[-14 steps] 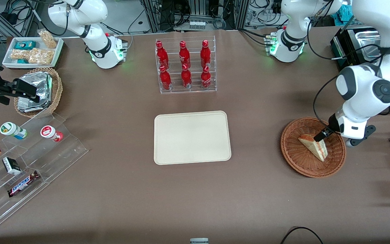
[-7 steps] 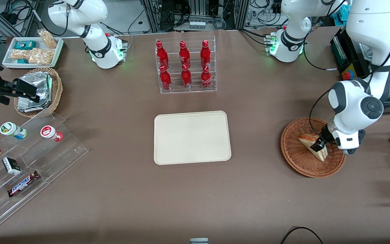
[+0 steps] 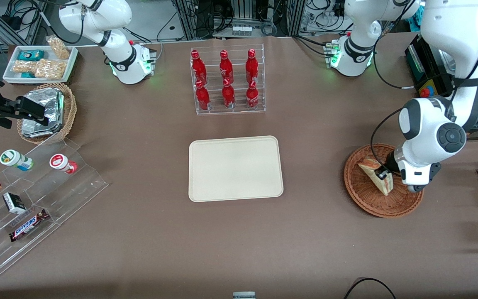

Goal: Place sandwich from basket to tray
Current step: 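Close the left gripper on the sandwich and lift it from the basket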

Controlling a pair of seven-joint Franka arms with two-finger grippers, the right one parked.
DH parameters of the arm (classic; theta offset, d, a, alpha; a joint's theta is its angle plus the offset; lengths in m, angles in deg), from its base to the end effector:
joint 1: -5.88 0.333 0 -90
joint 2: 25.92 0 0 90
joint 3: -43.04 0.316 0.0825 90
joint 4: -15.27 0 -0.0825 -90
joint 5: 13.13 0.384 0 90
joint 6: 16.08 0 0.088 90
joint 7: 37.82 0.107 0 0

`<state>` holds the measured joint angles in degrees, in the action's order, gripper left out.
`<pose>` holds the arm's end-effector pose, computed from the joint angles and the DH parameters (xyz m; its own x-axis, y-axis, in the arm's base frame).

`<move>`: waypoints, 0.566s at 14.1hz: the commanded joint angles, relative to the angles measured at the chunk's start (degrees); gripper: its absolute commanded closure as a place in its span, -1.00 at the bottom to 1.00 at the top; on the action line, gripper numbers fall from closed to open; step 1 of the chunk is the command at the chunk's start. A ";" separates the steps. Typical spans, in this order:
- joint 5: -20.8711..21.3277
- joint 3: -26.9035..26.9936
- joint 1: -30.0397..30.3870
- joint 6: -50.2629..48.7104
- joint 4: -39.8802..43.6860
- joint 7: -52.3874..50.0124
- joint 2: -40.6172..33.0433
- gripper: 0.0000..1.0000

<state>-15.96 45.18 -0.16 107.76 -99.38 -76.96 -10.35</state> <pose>0.5848 -0.0425 0.3143 0.7938 0.5992 -0.1037 0.5977 -0.8003 -0.0487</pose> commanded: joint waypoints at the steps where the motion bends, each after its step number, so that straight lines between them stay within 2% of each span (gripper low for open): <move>1: 0.80 0.40 -5.88 -9.63 9.76 11.21 2.69 0.92; 2: 0.72 0.32 -7.56 -10.97 11.71 14.84 3.67 0.92; 4: 0.10 0.23 -12.38 -10.29 11.99 14.18 4.12 0.97; 8: -2.61 0.23 -24.25 -1.17 13.57 6.29 9.73 1.00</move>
<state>-16.86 44.52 -19.36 103.10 -88.39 -67.20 -4.50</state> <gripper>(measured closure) 0.855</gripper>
